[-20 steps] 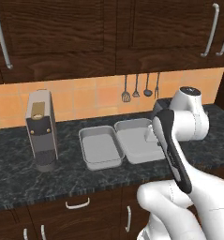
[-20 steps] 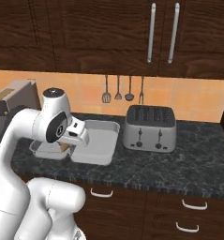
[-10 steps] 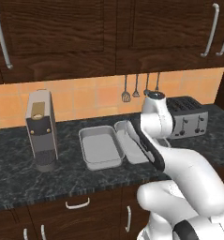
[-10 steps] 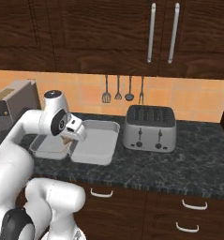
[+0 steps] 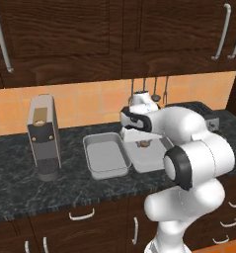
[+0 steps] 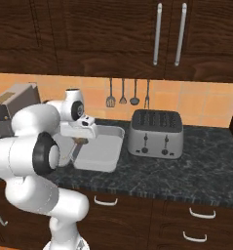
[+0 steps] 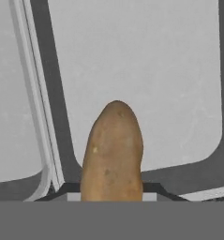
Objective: Place one sweet potato and one chicken drumstick in each tupperware on the nearby counter, to pack two identical lunches.
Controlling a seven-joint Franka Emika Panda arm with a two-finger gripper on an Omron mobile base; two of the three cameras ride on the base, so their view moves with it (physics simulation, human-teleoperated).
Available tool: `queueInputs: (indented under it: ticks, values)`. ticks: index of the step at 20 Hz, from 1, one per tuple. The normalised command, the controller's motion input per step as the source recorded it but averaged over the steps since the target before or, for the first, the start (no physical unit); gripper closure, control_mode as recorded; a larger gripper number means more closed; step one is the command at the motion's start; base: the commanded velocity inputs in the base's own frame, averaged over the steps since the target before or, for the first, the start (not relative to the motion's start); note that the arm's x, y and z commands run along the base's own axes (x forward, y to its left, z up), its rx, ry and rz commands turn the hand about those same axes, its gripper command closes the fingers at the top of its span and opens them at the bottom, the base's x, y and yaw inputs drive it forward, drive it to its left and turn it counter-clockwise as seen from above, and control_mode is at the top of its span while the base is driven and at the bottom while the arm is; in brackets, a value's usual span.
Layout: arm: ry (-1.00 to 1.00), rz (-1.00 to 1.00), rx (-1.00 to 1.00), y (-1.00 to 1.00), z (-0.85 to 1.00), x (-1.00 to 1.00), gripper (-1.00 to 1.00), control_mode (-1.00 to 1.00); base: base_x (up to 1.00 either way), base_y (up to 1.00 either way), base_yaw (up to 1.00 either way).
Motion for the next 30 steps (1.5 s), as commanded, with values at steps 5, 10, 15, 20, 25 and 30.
queueInputs:
  ticks: [5,10,15,20,25,30]
  values:
    - [0.0,0.17,0.02,-0.06,-0.64,0.62,1.0,-1.0,0.0,0.0,0.0]
    - [0.0,0.13,0.06,-0.16,-0.63,0.34,1.0,-1.0,0.0,0.0,0.0]
    - [-0.02,0.06,0.05,-0.16,-0.14,0.0,1.0,-1.0,0.0,0.0,0.0]
    - [-0.04,0.0,0.01,-0.09,-0.04,0.27,1.0,-1.0,0.0,0.0,0.0]
    - [0.0,0.04,0.03,0.02,-0.55,0.1,1.0,-1.0,0.0,0.0,0.0]
    - [-0.01,0.05,0.01,0.03,-0.49,-0.02,1.0,-1.0,0.0,0.0,0.0]
